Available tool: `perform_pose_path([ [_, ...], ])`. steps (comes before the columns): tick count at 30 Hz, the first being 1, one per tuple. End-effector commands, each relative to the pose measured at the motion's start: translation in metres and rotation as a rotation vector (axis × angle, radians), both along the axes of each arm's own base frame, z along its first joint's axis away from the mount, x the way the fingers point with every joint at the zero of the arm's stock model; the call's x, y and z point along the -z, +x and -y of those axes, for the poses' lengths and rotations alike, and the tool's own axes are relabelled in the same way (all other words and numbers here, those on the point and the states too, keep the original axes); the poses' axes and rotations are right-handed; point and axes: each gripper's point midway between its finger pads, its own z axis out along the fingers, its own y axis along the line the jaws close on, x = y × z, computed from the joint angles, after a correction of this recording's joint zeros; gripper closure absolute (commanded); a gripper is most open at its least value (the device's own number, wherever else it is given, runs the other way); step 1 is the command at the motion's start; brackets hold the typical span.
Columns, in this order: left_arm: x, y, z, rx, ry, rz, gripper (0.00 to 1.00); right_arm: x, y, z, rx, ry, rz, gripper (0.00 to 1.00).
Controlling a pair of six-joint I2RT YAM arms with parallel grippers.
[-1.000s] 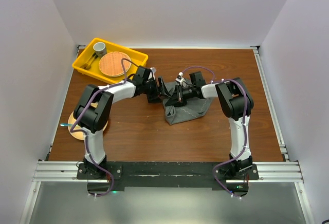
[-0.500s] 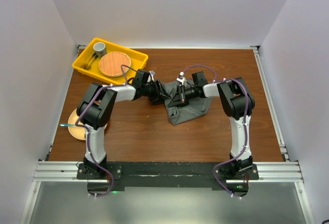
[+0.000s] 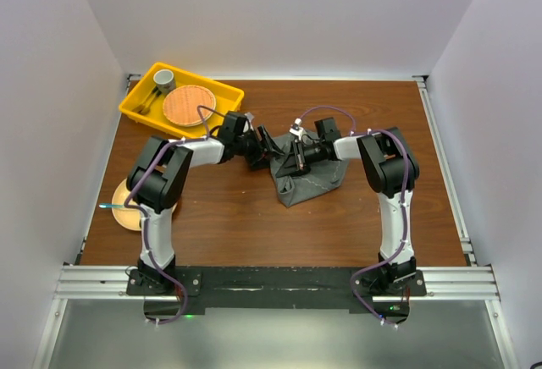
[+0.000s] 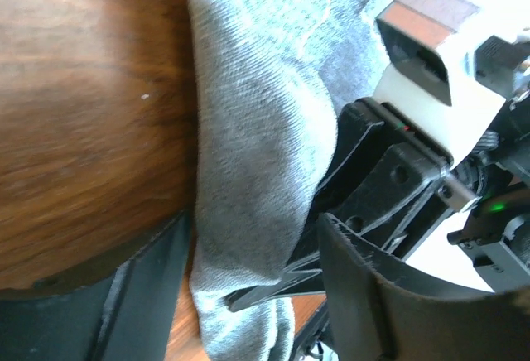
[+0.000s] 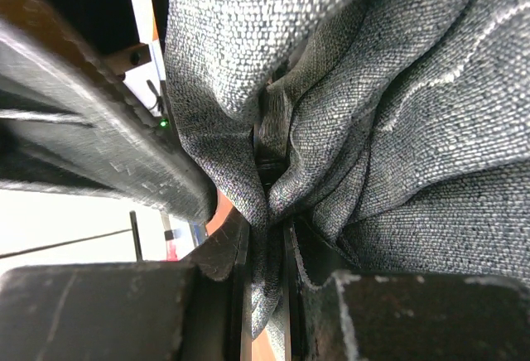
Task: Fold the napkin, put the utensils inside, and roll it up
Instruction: Roll the napkin with the utensil
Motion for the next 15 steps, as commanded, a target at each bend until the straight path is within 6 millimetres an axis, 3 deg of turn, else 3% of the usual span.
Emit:
perform_pose_path([
  [1, 0.039, 0.001, -0.017, -0.040, 0.173, -0.079, 0.30, -0.001, 0.009, -0.005, -0.019, -0.003, 0.081, 1.00],
  [6, 0.047, 0.002, -0.011, -0.033, 0.244, -0.094, 0.34, -0.002, 0.011, -0.004, -0.027, -0.019, 0.089, 1.00],
  [7, 0.058, -0.008, -0.014, -0.025, 0.308, -0.132, 0.37, -0.003, 0.012, -0.005, -0.029, -0.019, 0.098, 1.00],
  [9, 0.061, -0.002, -0.016, -0.038, 0.380, -0.116, 0.44, -0.004, 0.013, -0.004, -0.028, -0.018, 0.101, 1.00],
  [13, 0.074, -0.005, -0.027, -0.060, 0.464, -0.170, 0.74, -0.004, 0.013, -0.002, -0.036, -0.039, 0.120, 1.00],
  [15, 0.080, -0.008, -0.031, -0.057, 0.506, -0.193, 0.82, -0.002, 0.010, 0.000, -0.050, -0.060, 0.128, 1.00],
])
